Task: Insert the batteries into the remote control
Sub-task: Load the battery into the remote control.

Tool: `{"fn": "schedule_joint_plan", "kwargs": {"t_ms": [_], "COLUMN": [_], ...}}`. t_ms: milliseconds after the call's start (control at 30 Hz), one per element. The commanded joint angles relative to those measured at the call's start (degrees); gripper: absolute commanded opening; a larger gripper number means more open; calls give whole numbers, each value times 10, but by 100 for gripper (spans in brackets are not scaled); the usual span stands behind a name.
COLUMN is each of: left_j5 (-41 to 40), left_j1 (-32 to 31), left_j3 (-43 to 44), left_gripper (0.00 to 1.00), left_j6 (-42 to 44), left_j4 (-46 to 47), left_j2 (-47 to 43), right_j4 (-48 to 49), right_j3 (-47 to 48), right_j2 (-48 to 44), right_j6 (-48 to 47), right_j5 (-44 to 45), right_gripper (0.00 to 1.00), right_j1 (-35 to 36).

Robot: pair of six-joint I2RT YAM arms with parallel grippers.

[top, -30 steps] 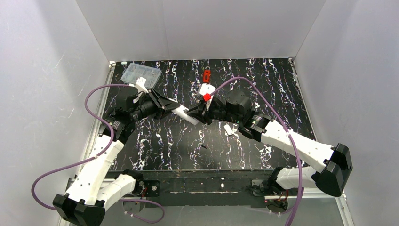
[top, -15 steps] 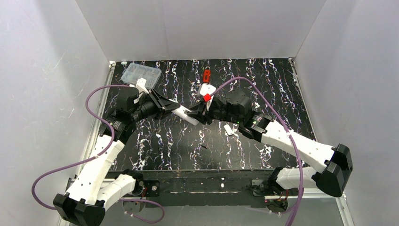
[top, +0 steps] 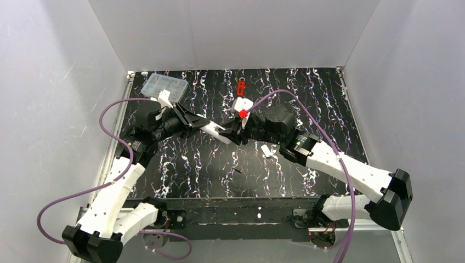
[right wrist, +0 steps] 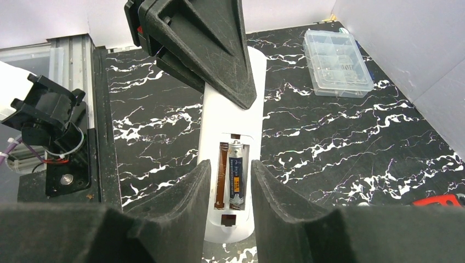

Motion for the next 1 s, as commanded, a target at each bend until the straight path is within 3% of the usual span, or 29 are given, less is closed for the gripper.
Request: {"fn": "schedule_joint_plan", "kwargs": {"t_ms": [0,967], "left_j5": [16,20], "left_j1": [-2,-1], "left_j3": [-1,-6], "left_gripper": [0,0], "left_j6": [-3,-5], "left_j4": [24,38], "left_j2": [-5,-8], "right_j4": [15,-1], "right_j3": [3,15], "right_j2": [-12,2], "right_j6": [-5,8], "right_j5": [12,33], "right_gripper": [41,31], "right_j1": [2,3]}}
